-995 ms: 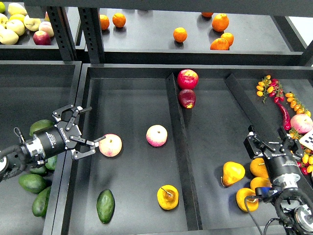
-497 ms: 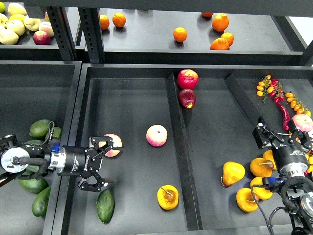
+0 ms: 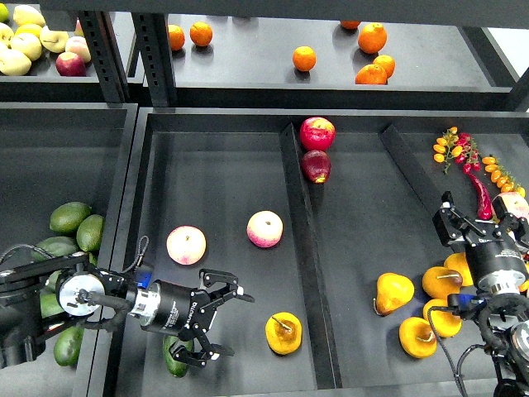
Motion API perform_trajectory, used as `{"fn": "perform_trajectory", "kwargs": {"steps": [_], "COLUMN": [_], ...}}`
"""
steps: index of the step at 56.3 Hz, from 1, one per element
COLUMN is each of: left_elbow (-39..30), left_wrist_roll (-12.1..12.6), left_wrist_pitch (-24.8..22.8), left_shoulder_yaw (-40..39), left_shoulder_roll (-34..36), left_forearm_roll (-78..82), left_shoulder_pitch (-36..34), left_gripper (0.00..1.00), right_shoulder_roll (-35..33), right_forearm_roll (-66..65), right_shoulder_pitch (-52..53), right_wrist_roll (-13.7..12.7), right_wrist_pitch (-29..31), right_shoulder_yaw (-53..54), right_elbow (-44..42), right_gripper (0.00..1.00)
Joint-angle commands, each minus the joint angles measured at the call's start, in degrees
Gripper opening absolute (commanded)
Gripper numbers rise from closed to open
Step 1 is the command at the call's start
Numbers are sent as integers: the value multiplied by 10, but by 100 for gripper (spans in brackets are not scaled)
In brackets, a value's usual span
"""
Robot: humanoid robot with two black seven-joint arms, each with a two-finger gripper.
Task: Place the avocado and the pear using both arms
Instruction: 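Reach the left gripper over the green avocado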
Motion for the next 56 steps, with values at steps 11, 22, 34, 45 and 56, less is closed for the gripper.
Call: {"fn": "perform_trajectory", "kwargs": {"steps": [11, 22, 34, 45, 56], "left_elbow": [68, 117, 140, 145, 149], "left_wrist_roll": [0, 0, 0, 0, 0], "left_wrist_pitch": [0, 0, 0, 0, 0], "left_shoulder_yaw": [9, 18, 18, 18, 18], "left_shoulder_roll": [-50, -70, -75, -81, -73], "left_forearm_roll": [-19, -27, -57, -66, -81], "left_shoulder_pitch": [5, 5, 6, 8, 8], "left_gripper": [100, 100, 100, 100, 100], "right_shoulder_roll": [-4, -6, -6, -5, -5], "right_forearm_roll": [0, 0, 0, 0, -1], "right_shoulder_pitch": [0, 0, 0, 0, 0], "right_wrist_roll": [0, 1, 1, 1, 1], "right_wrist_pitch": [1, 1, 1, 1, 1], "right_shoulder_yaw": [1, 1, 0, 0, 0], "right_elbow": [1, 2, 2, 1, -1], "right_gripper": [100, 100, 100, 100, 100]}}
